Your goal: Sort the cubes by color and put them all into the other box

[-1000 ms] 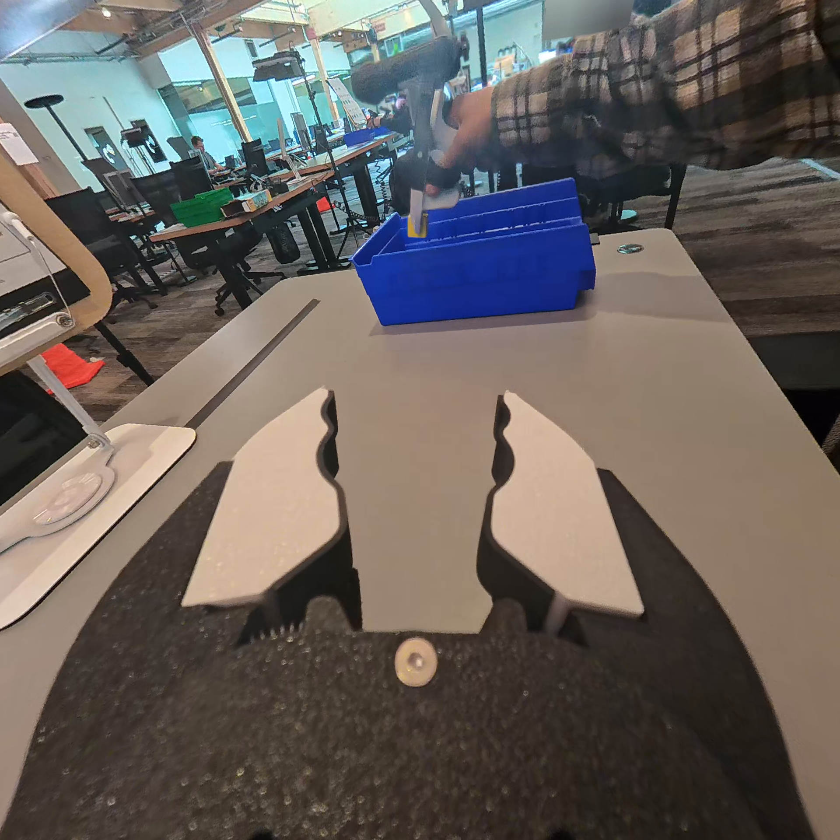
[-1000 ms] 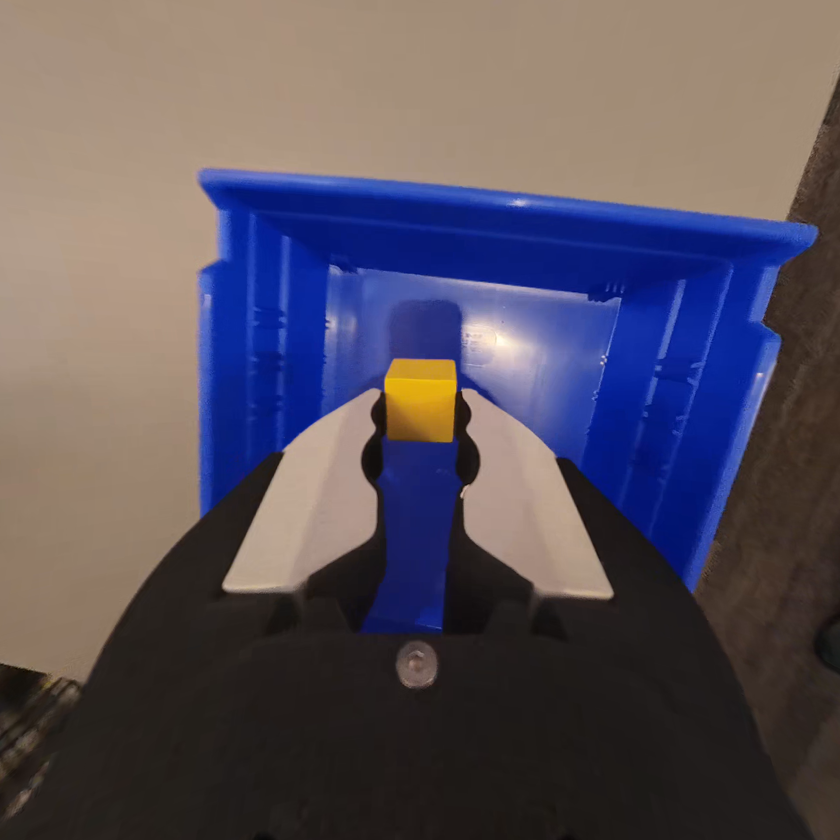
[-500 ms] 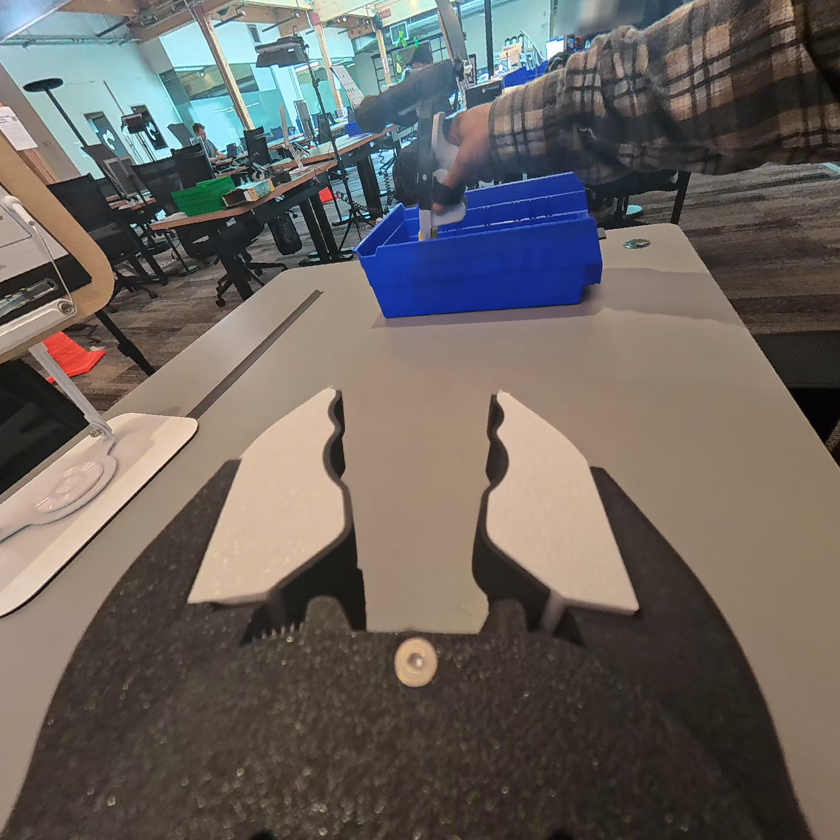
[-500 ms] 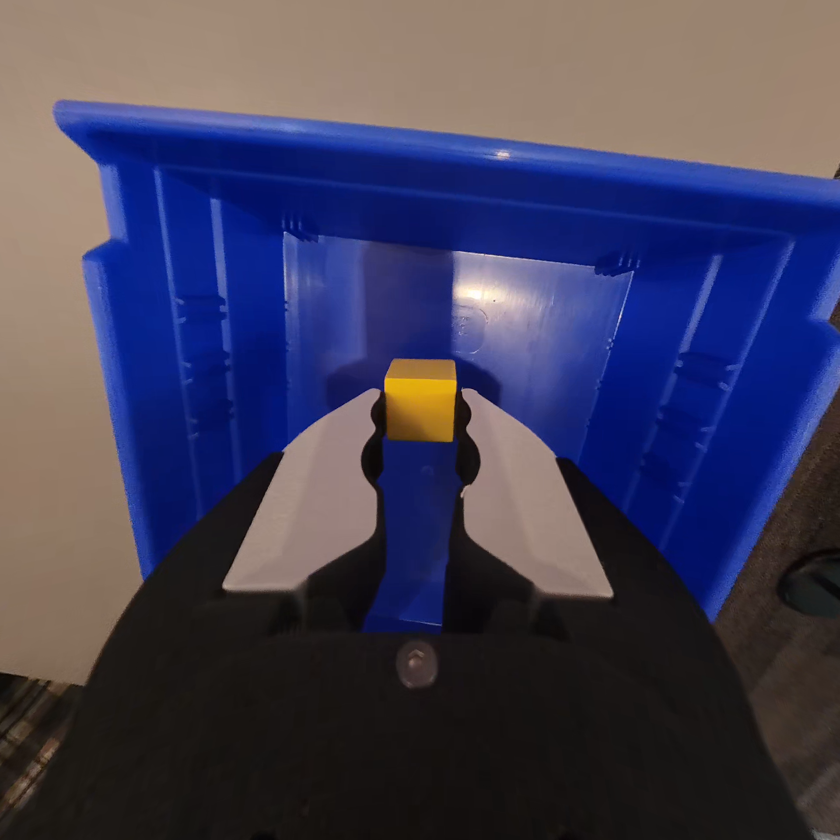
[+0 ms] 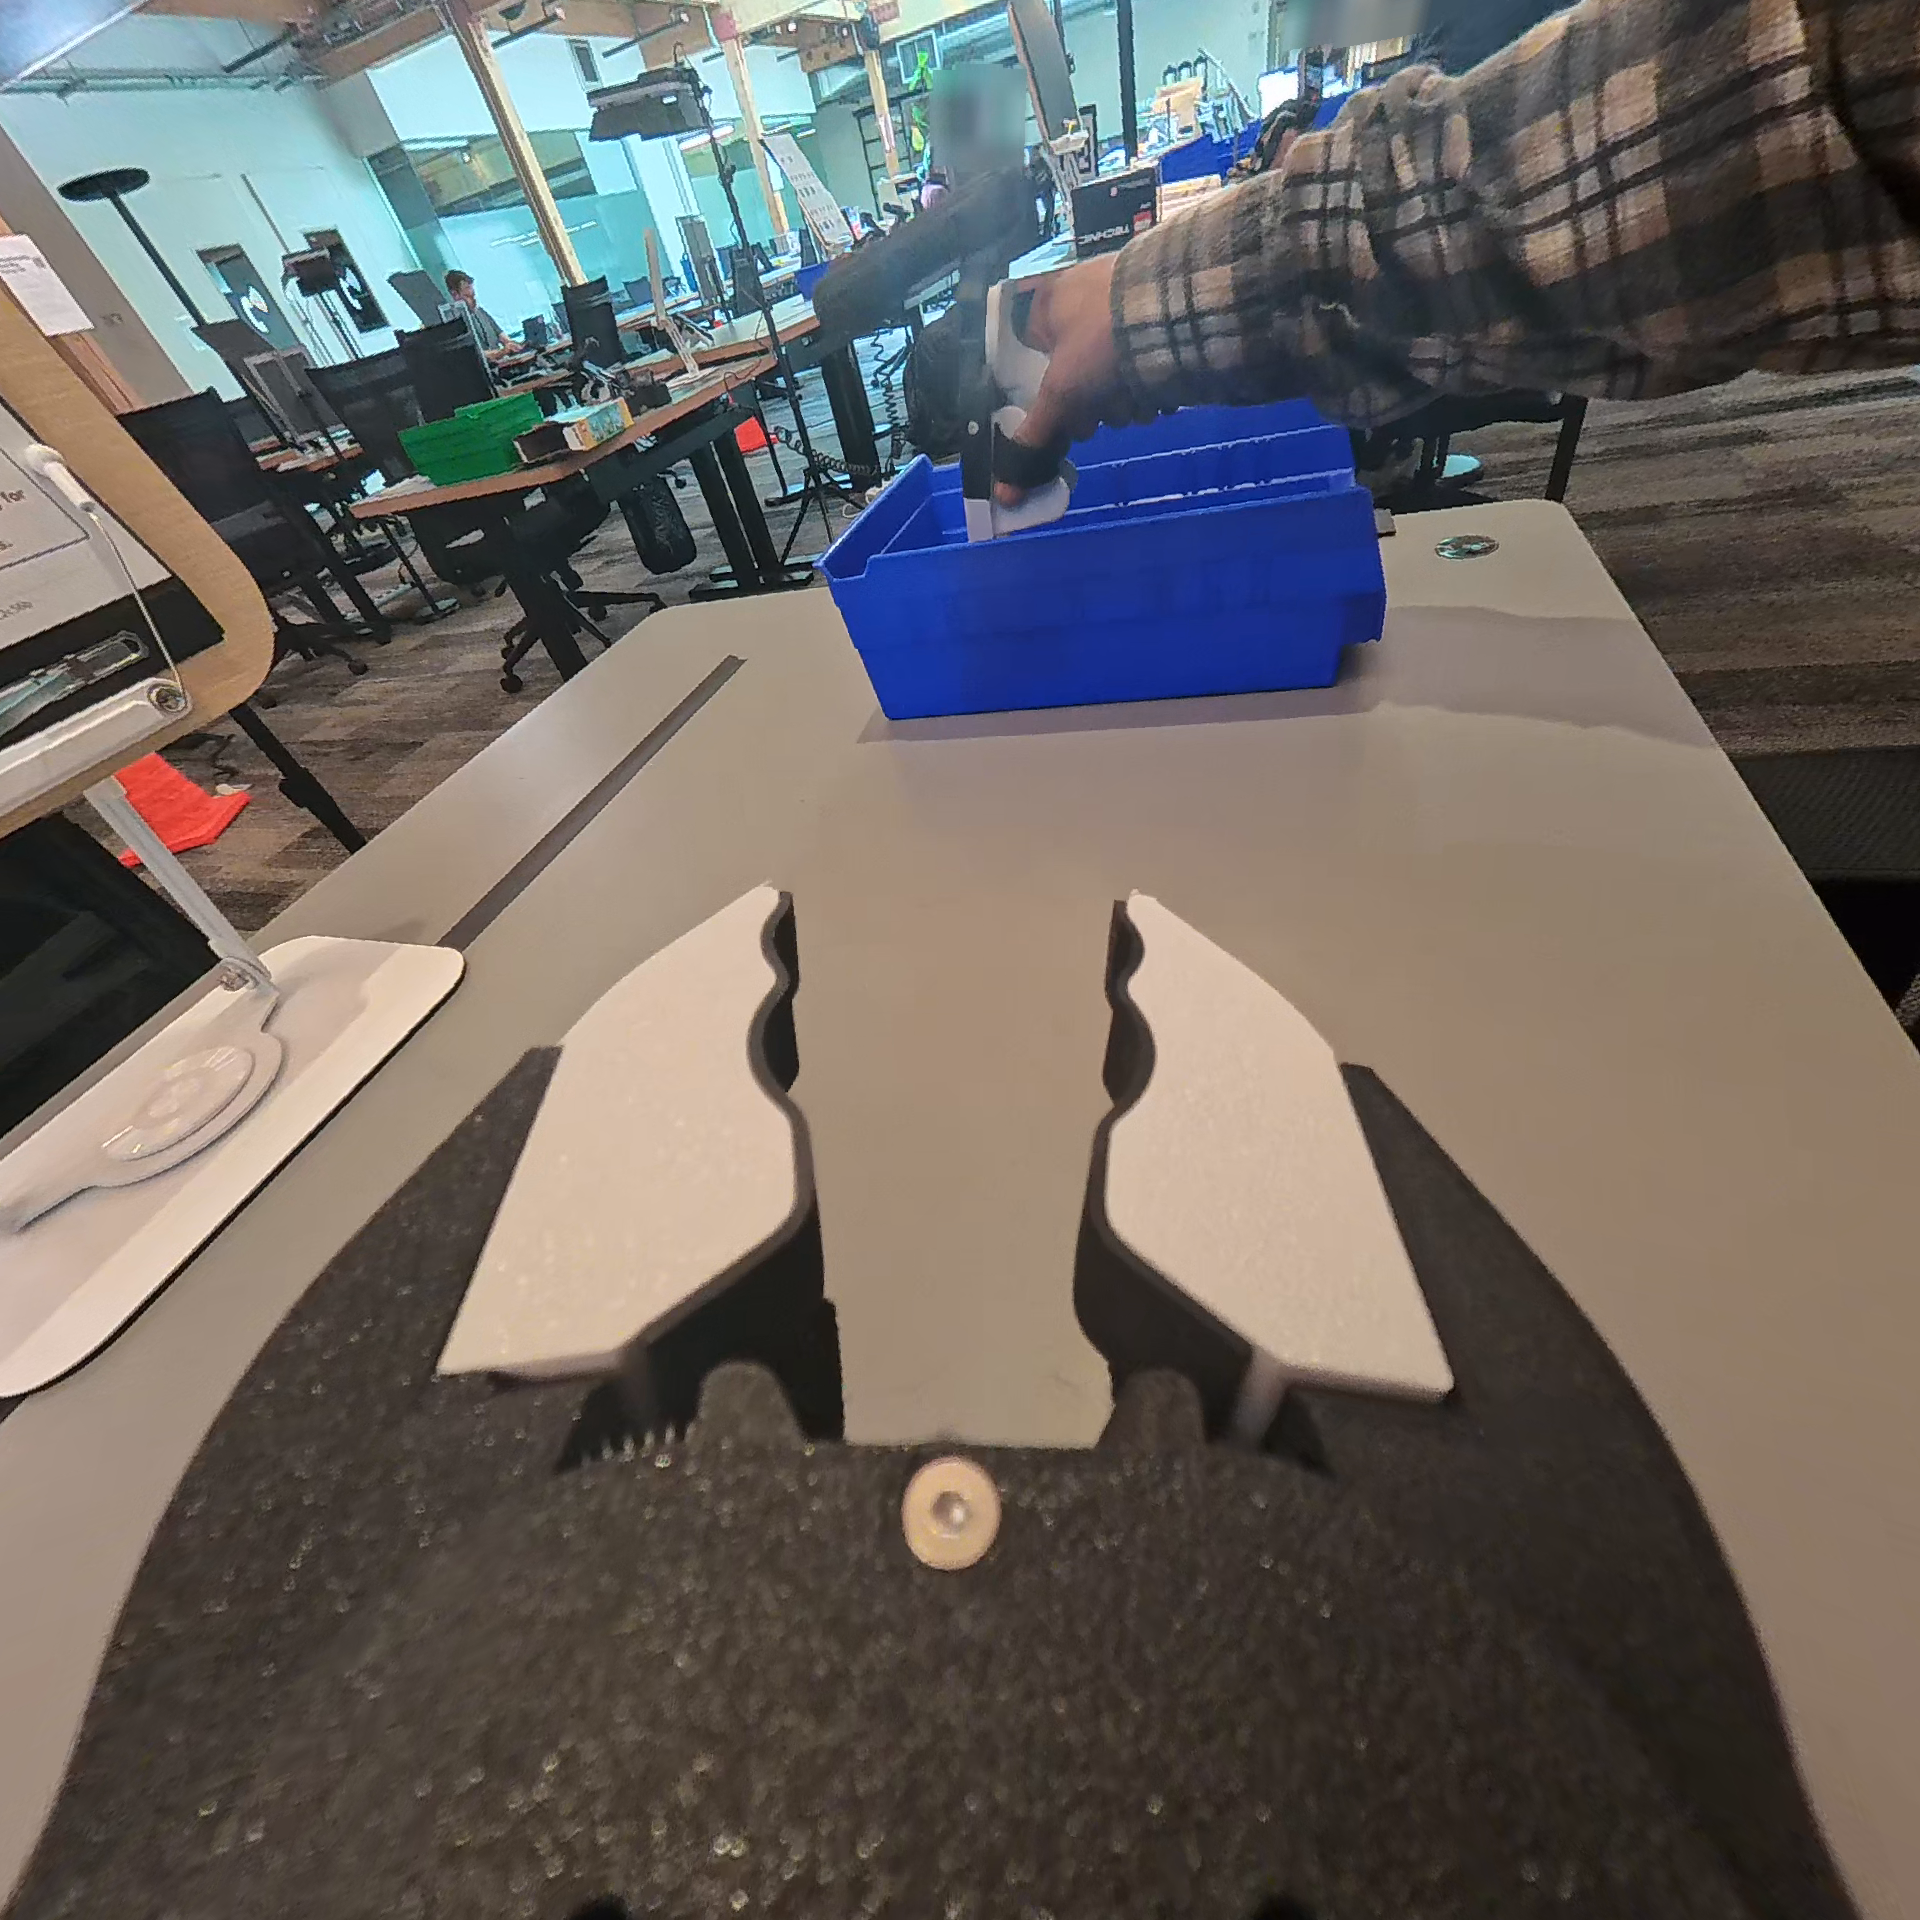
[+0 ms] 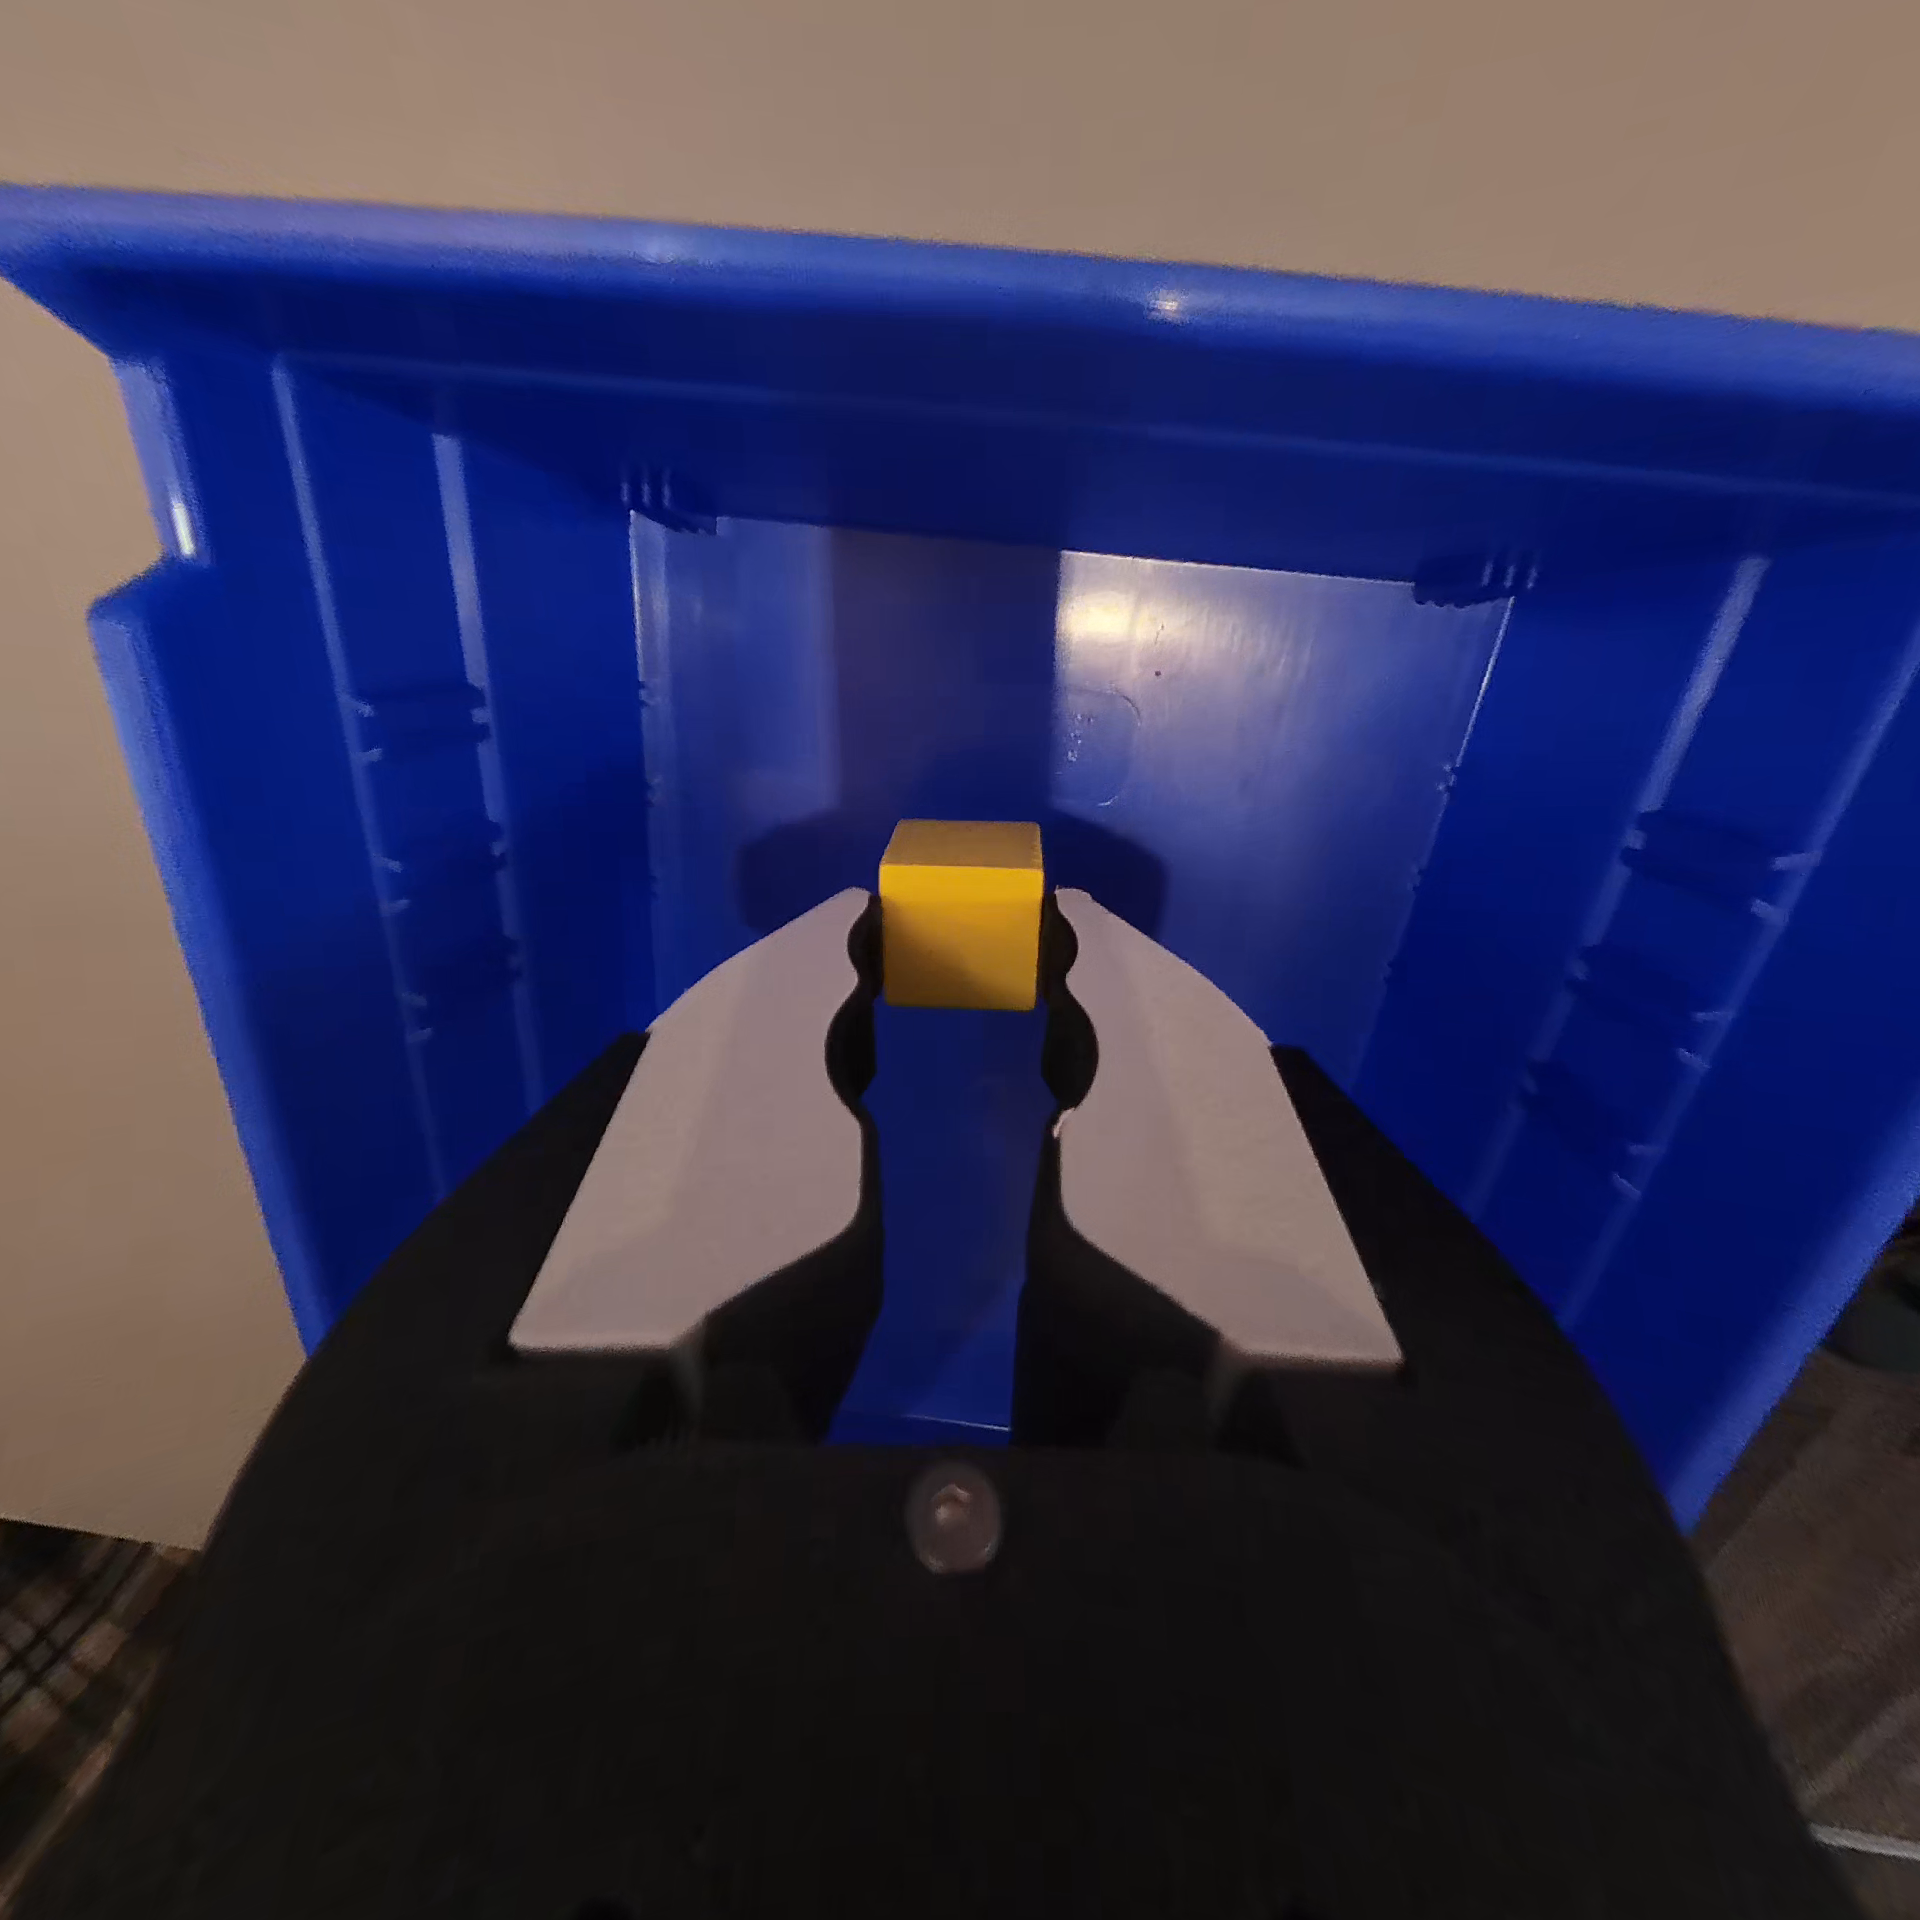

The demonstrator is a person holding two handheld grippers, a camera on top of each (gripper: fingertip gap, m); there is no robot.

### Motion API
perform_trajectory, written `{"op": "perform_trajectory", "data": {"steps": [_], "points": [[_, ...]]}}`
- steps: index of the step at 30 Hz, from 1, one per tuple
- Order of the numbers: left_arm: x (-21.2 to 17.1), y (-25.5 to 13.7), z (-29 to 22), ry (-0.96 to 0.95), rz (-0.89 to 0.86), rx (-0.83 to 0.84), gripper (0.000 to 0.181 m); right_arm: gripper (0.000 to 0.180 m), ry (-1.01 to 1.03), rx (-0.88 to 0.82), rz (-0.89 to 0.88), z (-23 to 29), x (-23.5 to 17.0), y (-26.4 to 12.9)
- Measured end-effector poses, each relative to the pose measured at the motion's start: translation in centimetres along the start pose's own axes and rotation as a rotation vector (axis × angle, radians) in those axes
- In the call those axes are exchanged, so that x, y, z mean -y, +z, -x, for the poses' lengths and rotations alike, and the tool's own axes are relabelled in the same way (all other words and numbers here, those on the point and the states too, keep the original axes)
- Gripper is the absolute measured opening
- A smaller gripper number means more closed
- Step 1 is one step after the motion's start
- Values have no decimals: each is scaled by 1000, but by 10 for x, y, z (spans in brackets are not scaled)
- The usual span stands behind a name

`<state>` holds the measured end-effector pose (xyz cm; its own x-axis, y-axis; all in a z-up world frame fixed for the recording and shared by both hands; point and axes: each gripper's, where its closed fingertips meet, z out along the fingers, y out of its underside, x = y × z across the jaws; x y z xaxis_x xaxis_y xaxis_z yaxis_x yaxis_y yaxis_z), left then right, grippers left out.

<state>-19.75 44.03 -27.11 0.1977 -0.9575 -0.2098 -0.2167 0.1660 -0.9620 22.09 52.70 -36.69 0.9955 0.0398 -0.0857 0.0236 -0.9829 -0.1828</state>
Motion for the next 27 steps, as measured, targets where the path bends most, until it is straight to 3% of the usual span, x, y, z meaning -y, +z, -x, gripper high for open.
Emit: {"op": "perform_trajectory", "data": {"steps": [17, 20, 21, 23, 27], "points": [[1, 0, -1, 3, 3, -4, 55, 28, 7, 12, -10, 0, 3, 6], [0, 0, 0, 3, 5, -2, 55, 72, 22, -80, 17, -14, -1, 2], [0, 0, 0, 2, 6, -2, 56, 86, 21, -110, 30, -19, -3, -5], [2, -1, 1, 3, 0, 1, 56, 87, 36, -126, -26, -23, 2, -31], [1, 0, 0, 0, 2, -1, 56, 88, 24, -40, -322, 0, 28, -120]]}}
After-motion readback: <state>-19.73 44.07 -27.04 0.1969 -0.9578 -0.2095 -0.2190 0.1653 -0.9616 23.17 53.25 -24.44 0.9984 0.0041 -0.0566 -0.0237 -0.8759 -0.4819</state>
